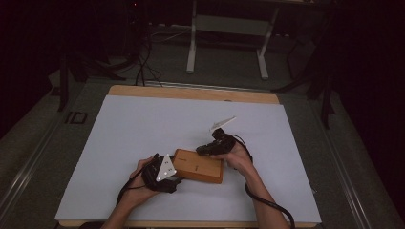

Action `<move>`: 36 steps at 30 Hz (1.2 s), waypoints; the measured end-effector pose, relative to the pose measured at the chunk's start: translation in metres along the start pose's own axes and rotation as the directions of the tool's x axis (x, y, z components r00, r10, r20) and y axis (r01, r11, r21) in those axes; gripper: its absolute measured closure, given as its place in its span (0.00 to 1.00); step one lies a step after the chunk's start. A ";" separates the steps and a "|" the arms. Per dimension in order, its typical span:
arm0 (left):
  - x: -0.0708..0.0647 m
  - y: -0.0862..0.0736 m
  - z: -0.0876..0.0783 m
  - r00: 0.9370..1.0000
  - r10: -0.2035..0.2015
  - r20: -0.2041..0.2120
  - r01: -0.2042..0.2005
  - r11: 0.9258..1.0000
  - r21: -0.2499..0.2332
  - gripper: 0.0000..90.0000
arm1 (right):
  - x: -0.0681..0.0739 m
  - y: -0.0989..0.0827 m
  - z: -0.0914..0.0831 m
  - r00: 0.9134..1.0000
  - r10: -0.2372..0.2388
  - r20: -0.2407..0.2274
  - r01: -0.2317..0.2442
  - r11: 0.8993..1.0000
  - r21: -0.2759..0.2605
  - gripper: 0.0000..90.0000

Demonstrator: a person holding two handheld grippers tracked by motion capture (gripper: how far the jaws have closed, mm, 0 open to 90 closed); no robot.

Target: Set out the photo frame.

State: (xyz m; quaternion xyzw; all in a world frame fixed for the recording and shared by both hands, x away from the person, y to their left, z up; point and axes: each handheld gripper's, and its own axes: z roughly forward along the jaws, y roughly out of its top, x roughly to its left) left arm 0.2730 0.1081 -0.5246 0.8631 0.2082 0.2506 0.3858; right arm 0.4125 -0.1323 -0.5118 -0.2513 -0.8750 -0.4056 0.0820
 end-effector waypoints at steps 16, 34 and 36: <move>-0.001 0.009 -0.004 0.998 -0.025 0.057 0.031 0.995 -0.100 0.39 | 0.003 -0.004 0.002 1.000 0.004 0.017 -0.004 1.000 0.002 0.89; 0.013 0.015 -0.001 0.993 -0.106 0.049 0.112 0.983 -0.145 0.44 | 0.004 -0.016 -0.028 0.989 0.030 0.147 -0.012 0.992 -0.123 0.70; 0.014 0.015 -0.001 0.993 -0.108 0.047 0.113 0.983 -0.145 0.44 | 0.005 -0.019 -0.032 0.986 0.035 0.163 -0.012 0.990 -0.143 0.70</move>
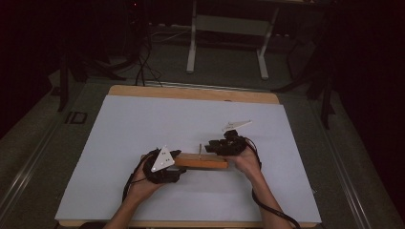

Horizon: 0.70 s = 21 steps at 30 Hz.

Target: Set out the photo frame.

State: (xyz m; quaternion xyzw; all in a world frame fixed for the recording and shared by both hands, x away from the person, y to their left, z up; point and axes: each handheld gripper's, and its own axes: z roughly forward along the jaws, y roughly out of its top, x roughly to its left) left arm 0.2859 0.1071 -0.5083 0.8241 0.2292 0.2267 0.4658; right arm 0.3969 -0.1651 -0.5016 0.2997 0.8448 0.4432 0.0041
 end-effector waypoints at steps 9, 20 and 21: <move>0.004 0.000 0.002 1.000 -0.020 -0.006 0.020 1.000 0.002 0.46 | 0.007 -0.010 -0.023 0.996 -0.028 0.080 0.032 0.998 -0.046 0.68; 0.008 -0.001 0.003 0.999 -0.035 0.003 0.035 0.999 0.000 0.47 | 0.008 -0.023 -0.043 0.993 -0.032 0.113 0.038 0.998 -0.054 0.67; 0.008 -0.001 0.003 0.999 -0.041 0.004 0.041 0.999 0.000 0.47 | 0.009 -0.027 -0.047 0.992 -0.039 0.121 0.045 0.998 -0.052 0.66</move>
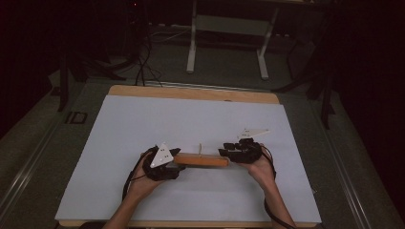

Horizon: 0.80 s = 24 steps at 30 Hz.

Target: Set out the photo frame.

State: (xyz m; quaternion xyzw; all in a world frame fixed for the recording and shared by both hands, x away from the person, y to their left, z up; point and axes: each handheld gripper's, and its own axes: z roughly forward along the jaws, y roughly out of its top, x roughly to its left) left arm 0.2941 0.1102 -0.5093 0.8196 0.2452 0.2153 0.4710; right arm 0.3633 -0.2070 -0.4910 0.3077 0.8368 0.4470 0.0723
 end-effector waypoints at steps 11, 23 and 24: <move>0.005 -0.001 0.004 0.999 -0.031 0.018 0.031 1.000 0.004 0.47 | 0.001 -0.010 -0.015 0.998 -0.025 0.062 0.024 1.000 0.006 0.65; 0.011 0.001 0.006 0.998 -0.054 0.033 0.054 0.999 -0.004 0.48 | 0.006 -0.026 -0.019 0.995 -0.094 0.024 0.092 0.993 0.076 0.72; 0.011 0.001 0.006 0.998 -0.055 0.032 0.055 0.998 -0.004 0.48 | 0.006 -0.027 -0.018 0.995 -0.099 0.022 0.096 0.992 0.083 0.72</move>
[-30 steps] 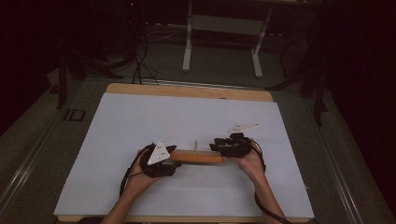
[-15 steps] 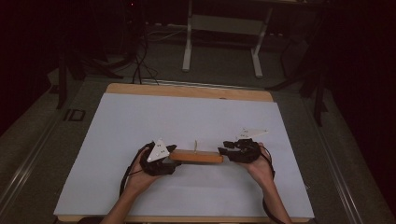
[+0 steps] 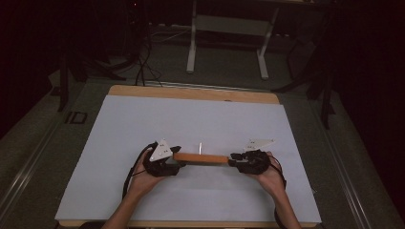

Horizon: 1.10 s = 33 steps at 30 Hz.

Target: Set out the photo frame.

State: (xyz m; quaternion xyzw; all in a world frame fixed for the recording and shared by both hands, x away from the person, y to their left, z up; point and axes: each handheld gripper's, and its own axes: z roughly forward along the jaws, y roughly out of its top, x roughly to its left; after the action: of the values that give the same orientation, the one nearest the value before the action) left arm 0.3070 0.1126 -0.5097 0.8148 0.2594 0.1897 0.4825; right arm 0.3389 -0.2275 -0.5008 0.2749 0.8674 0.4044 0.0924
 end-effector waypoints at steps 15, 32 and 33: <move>0.004 -0.001 0.003 1.000 0.001 0.012 -0.001 1.000 0.012 0.49 | 0.007 0.009 0.021 0.996 -0.072 -0.046 0.070 0.997 -0.038 0.51; 0.009 -0.008 0.007 0.999 0.021 0.041 -0.023 0.999 0.030 0.55 | 0.004 0.010 0.031 0.995 -0.099 -0.032 0.096 0.992 -0.079 0.51; 0.008 -0.008 0.007 0.999 0.033 0.035 -0.034 0.999 0.029 0.55 | 0.004 0.009 0.031 0.994 -0.103 -0.030 0.100 0.992 -0.080 0.52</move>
State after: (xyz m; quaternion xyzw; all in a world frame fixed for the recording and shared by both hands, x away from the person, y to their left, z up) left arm 0.3155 0.1161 -0.5193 0.8291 0.2403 0.1799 0.4717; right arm 0.3510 -0.2003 -0.5136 0.2196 0.8652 0.4375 0.1086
